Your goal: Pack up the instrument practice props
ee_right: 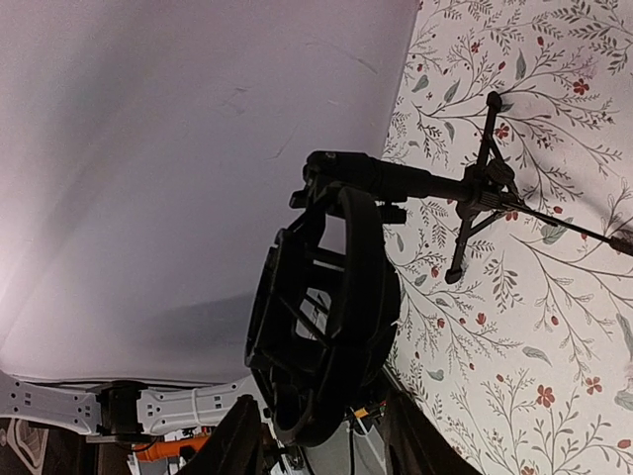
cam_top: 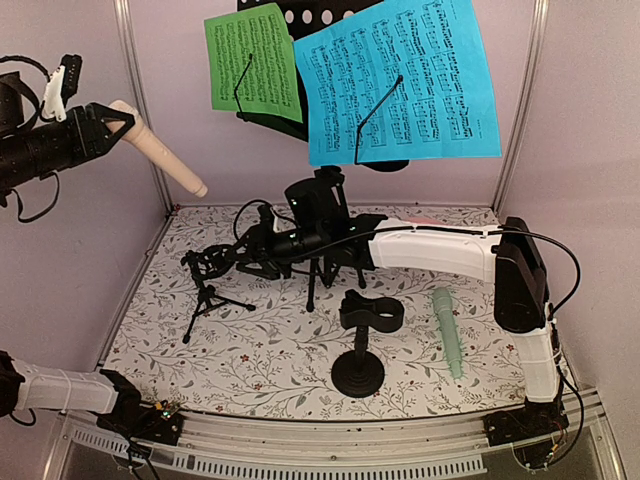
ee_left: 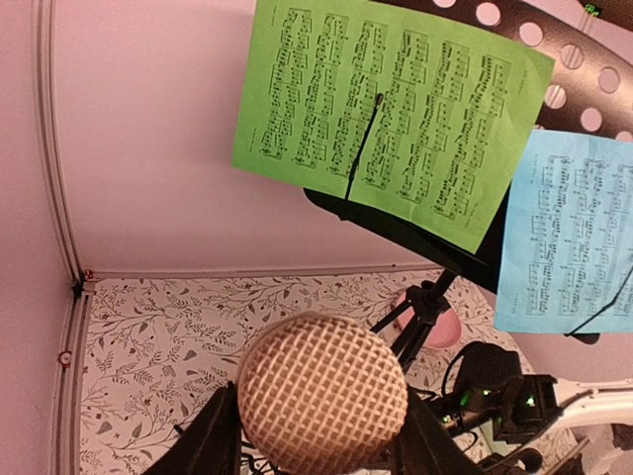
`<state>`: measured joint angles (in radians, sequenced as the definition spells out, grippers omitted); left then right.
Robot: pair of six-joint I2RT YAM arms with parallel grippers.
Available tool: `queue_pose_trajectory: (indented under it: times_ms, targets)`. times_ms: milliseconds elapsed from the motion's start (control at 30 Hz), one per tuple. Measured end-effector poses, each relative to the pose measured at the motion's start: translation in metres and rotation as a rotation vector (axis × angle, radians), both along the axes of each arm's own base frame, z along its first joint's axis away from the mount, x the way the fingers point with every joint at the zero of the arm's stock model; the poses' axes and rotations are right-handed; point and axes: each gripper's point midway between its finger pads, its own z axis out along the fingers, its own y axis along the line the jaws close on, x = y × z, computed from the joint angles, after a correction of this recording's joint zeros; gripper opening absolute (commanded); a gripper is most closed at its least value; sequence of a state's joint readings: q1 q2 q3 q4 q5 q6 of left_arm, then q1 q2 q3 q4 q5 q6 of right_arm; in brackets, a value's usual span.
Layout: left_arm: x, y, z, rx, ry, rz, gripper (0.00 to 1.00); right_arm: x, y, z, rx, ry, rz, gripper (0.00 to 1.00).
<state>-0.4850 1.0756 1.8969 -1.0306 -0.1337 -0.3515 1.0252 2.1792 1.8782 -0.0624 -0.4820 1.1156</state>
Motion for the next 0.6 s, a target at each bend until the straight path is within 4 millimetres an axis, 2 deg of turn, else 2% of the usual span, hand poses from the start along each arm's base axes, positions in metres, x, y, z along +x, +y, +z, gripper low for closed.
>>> queue_pose_trajectory:
  times_ms: [233,433,600]
  targets:
    - [-0.003,-0.016,0.004,-0.023,-0.007,-0.088,0.36,0.0,-0.002,0.009,0.013,-0.035,0.006,0.53]
    - [-0.002,-0.036,0.0,-0.032,0.014,-0.188,0.35,-0.004,-0.012,0.043,0.038,-0.086,-0.003,0.56]
    - [-0.006,-0.045,0.001,-0.04,0.016,-0.245,0.35,-0.012,-0.03,0.074,0.056,-0.116,-0.015,0.56]
